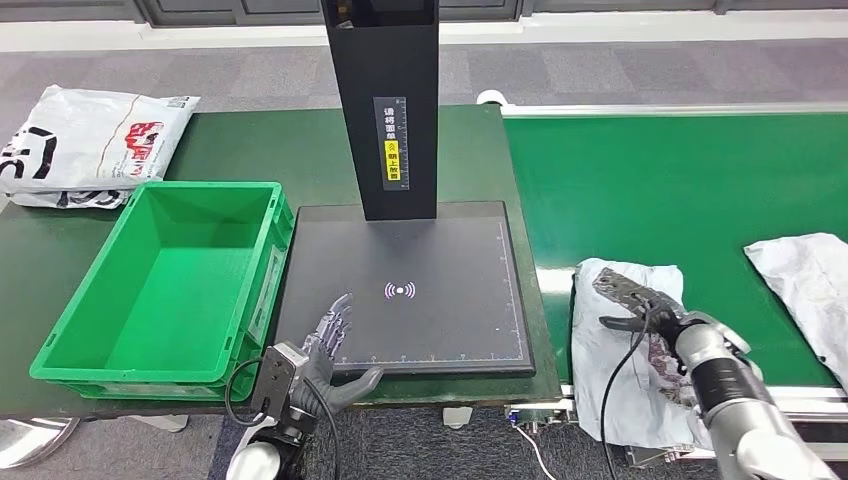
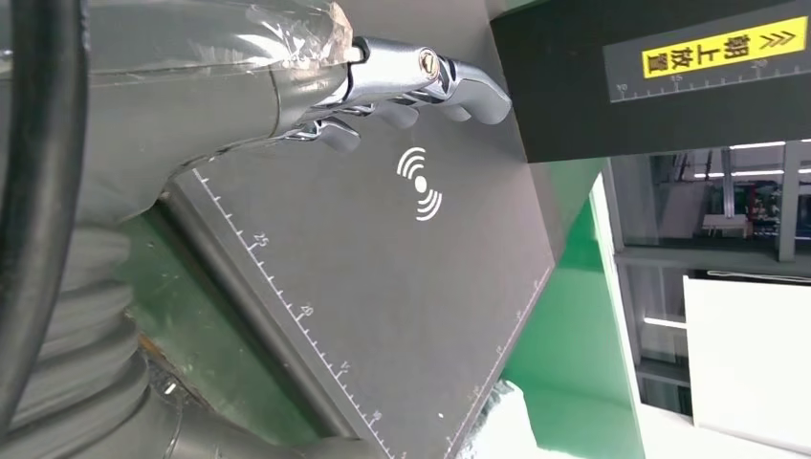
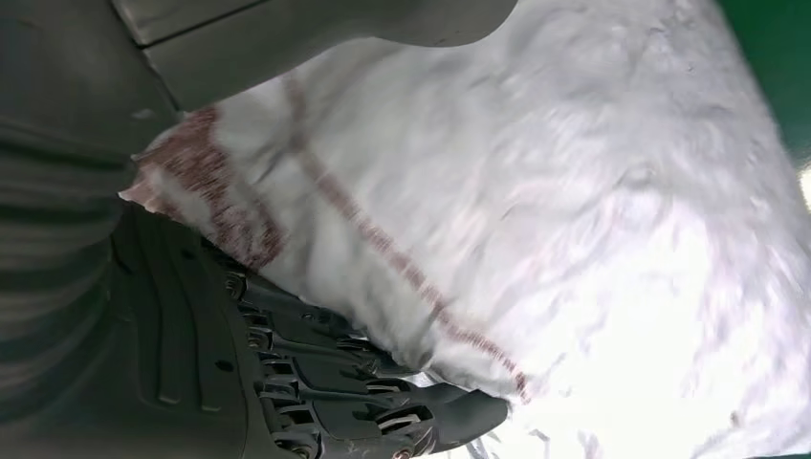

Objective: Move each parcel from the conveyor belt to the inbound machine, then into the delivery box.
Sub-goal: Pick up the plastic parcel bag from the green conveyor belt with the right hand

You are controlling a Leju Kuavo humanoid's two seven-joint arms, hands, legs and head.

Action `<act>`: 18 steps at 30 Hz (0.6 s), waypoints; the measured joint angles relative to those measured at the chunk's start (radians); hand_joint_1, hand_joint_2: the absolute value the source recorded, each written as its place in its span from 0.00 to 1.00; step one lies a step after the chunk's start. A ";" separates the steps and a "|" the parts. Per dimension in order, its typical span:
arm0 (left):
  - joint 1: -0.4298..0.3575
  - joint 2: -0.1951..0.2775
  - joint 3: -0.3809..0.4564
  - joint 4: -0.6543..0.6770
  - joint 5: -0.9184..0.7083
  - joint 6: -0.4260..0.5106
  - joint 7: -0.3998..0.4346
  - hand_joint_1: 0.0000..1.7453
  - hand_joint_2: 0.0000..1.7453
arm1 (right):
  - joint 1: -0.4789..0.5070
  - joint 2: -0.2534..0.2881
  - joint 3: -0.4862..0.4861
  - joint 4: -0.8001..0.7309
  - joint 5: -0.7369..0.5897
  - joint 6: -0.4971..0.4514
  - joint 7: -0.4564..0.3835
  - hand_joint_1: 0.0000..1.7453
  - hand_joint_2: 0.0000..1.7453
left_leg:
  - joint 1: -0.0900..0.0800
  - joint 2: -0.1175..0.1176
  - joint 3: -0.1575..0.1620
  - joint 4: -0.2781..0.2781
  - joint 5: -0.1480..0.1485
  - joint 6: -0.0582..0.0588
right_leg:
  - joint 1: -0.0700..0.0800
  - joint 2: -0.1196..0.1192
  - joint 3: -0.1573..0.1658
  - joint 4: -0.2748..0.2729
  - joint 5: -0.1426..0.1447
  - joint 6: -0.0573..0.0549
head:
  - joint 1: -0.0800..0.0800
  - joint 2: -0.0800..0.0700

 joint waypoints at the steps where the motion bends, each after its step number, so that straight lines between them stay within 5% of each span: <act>1: -0.004 0.000 0.000 0.004 0.000 -0.002 0.000 0.00 1.00 | 0.011 0.015 0.024 0.013 0.020 -0.084 0.014 0.00 1.00 | 0.000 0.000 0.001 0.000 0.000 0.000 | 0.000 0.000 0.001 0.000 0.000 0.000 | 0.000 0.000; 6: -0.016 0.000 -0.001 0.024 0.001 -0.005 0.000 0.00 1.00 | 0.073 0.068 0.108 0.065 0.057 -0.462 0.033 0.00 1.00 | 0.000 -0.003 0.000 0.000 0.000 0.000 | 0.000 -0.003 0.002 0.000 -0.001 0.000 | 0.000 0.000; 13: -0.025 0.000 -0.004 0.045 0.008 -0.005 0.000 0.00 1.00 | 0.116 0.090 0.173 0.109 0.110 -0.656 0.065 0.00 1.00 | 0.000 -0.005 0.000 0.000 0.001 0.000 | -0.001 -0.005 0.001 0.000 -0.001 0.000 | 0.000 0.000; 18: -0.040 0.000 -0.010 0.069 0.011 -0.005 -0.010 0.00 1.00 | 0.175 0.088 0.259 0.149 0.175 -0.934 0.062 0.00 1.00 | 0.000 -0.007 -0.002 0.000 0.001 -0.001 | -0.001 -0.008 0.000 0.000 -0.002 -0.001 | 0.000 0.000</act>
